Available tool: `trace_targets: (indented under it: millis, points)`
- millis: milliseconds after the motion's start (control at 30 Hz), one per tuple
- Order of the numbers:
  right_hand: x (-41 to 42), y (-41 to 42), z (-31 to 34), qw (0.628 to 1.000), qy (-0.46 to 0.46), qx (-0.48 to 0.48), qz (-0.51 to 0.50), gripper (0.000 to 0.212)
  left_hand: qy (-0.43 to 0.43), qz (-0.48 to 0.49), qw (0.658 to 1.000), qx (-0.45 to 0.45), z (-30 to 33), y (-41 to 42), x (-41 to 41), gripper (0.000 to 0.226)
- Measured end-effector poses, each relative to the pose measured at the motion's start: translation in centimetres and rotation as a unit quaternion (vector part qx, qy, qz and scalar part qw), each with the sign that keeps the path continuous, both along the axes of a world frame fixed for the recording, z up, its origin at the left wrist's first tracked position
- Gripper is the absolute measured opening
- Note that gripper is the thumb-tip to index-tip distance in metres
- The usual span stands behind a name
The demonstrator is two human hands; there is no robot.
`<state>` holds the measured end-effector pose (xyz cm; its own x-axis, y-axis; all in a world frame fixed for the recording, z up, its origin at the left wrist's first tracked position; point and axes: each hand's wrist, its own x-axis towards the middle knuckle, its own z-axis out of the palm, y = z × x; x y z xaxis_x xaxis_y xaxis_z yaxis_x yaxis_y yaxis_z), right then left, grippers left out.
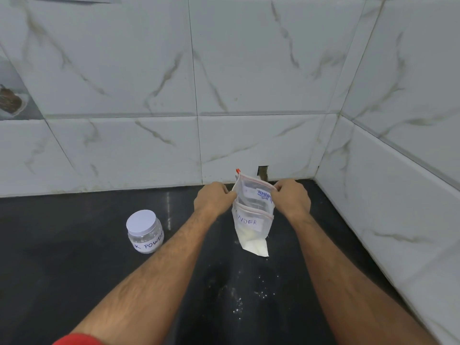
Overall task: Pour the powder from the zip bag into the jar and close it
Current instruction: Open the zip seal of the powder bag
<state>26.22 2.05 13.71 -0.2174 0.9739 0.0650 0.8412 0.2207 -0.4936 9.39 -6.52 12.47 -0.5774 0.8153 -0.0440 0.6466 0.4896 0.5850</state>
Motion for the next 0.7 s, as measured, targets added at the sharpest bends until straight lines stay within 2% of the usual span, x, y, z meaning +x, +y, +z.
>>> trace_targets:
  millis: [167,300,400,533,700]
  points:
    - [0.1,-0.6,-0.1,1.0,-0.005,-0.014,0.01,0.021,-0.01,-0.007,1.0,0.014,-0.6,-0.4,-0.2,0.027]
    - [-0.1,-1.4,0.2,0.999,0.029,-0.013,0.015,0.05,-0.016,-0.026,0.999,0.035,-0.8,-0.5,0.2,0.047]
    - [-0.3,-1.8,0.7,0.998,0.048,-0.004,0.03,0.064,-0.031,-0.032,0.998,0.046,-1.1,-0.7,0.4,0.051]
    - [-0.7,-2.4,1.3,0.997,0.064,0.01,0.046,0.065,-0.049,-0.03,0.996,0.065,-1.3,-1.3,0.2,0.047]
    - [-2.6,-4.0,2.4,0.987,0.098,0.115,0.058,0.052,-0.066,-0.008,0.994,0.087,-1.4,-2.7,-1.3,0.039]
